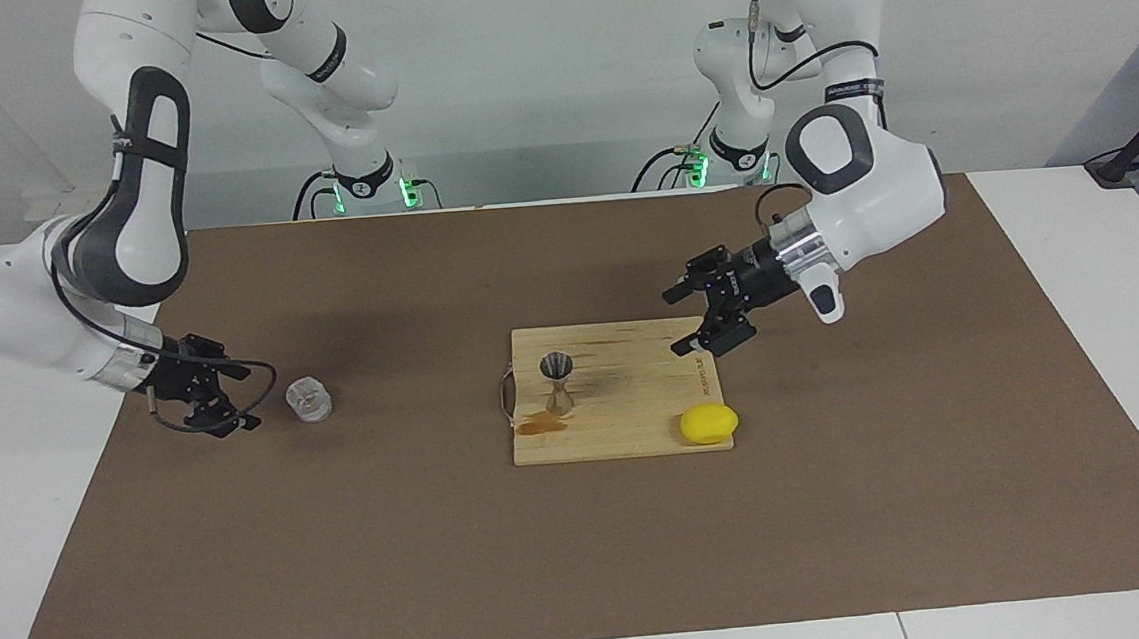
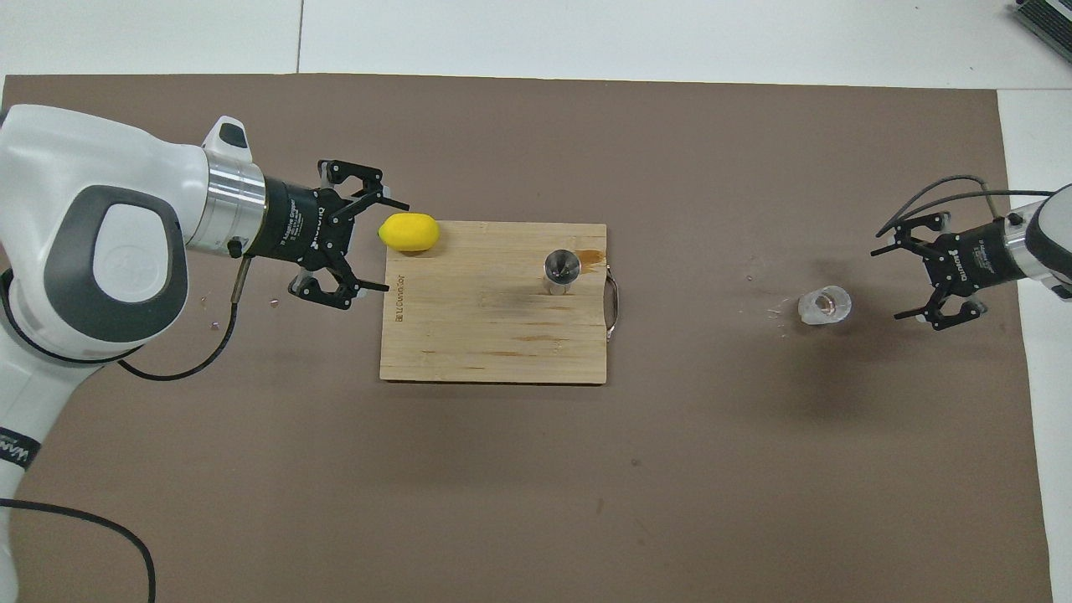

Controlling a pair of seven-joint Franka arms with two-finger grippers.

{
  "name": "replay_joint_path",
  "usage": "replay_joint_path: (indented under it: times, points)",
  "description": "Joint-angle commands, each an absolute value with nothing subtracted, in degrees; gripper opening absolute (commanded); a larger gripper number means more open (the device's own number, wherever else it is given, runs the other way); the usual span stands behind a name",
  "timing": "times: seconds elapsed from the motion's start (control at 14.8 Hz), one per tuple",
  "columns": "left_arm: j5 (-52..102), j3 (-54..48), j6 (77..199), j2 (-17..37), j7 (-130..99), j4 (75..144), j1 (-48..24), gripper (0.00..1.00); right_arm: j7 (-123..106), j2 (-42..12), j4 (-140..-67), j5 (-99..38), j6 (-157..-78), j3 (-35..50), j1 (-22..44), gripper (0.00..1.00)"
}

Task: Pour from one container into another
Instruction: 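Withdraw the left gripper while the right gripper reaches the glass cup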

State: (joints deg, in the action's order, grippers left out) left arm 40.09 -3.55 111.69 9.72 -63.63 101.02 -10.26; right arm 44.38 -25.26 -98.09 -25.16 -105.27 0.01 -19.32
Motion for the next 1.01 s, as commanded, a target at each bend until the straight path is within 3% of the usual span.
replay_joint_path:
  times: [0.0,0.95]
  points:
    - [32.7,-3.9,106.0,10.3,-60.0,96.7,-8.4,1.00,43.5,-26.9,-98.3,-28.7,-104.2,0.7,-20.7,1.00]
    - [5.7,-3.3,104.5,5.3,-2.9,94.1,-4.2,1.00,39.9,-25.6,-107.7,-35.9,-105.6,0.8,-20.5,1.00]
